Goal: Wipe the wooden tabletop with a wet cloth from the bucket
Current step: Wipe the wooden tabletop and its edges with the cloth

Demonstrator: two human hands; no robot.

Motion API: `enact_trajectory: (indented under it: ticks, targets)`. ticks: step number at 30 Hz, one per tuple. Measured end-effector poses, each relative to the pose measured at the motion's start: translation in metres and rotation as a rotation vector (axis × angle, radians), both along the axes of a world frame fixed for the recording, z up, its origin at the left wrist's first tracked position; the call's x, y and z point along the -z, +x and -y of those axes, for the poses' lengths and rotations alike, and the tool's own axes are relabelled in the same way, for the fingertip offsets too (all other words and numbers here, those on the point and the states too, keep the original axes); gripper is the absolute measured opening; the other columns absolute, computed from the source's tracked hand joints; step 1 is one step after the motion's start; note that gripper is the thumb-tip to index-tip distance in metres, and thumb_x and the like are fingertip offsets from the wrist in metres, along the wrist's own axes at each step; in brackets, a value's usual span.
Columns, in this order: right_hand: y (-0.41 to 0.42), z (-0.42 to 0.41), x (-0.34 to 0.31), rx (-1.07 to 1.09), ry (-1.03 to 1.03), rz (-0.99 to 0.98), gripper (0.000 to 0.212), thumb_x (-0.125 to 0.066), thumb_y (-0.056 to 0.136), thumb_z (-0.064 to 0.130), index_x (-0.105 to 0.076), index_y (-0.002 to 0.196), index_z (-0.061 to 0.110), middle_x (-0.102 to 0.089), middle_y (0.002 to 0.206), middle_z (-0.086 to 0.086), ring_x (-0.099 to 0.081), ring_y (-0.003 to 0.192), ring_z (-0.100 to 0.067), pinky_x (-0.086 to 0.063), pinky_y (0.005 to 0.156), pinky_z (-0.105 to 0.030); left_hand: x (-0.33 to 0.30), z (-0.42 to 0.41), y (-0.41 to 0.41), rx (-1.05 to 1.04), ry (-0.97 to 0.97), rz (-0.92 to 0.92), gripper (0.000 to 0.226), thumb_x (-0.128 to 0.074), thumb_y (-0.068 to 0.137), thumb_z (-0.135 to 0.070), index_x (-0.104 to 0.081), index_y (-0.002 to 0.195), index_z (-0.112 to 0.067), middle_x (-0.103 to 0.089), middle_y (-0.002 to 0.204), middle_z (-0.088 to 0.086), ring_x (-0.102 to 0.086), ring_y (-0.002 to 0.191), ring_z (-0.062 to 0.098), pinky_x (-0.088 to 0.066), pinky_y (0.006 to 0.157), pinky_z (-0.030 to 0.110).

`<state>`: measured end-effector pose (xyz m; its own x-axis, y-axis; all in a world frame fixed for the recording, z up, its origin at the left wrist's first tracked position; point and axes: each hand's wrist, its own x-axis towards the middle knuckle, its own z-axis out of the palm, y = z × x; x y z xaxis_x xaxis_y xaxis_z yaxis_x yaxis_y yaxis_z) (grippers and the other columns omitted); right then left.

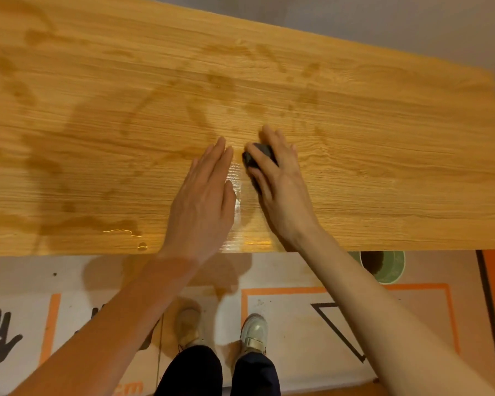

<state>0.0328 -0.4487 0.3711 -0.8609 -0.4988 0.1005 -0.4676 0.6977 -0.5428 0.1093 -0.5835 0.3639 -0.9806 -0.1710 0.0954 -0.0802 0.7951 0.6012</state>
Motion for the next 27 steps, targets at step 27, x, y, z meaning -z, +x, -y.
enact_trajectory:
  ticks: [27]
  targets:
    - [0.06, 0.001, 0.01, 0.05, -0.096, 0.016, 0.038, -0.046, 0.099, 0.014, -0.052, 0.136, 0.009, -0.042, 0.148, -0.003, -0.021, 0.146, -0.016, -0.004, 0.123, -0.039, 0.007, 0.041, -0.04, 0.004, -0.202, 0.026, 0.053, -0.03, 0.107, -0.021, -0.027, 0.157, -0.003, -0.021, 0.167, 0.011, -0.017, 0.155, 0.022, -0.008, 0.128, 0.035]
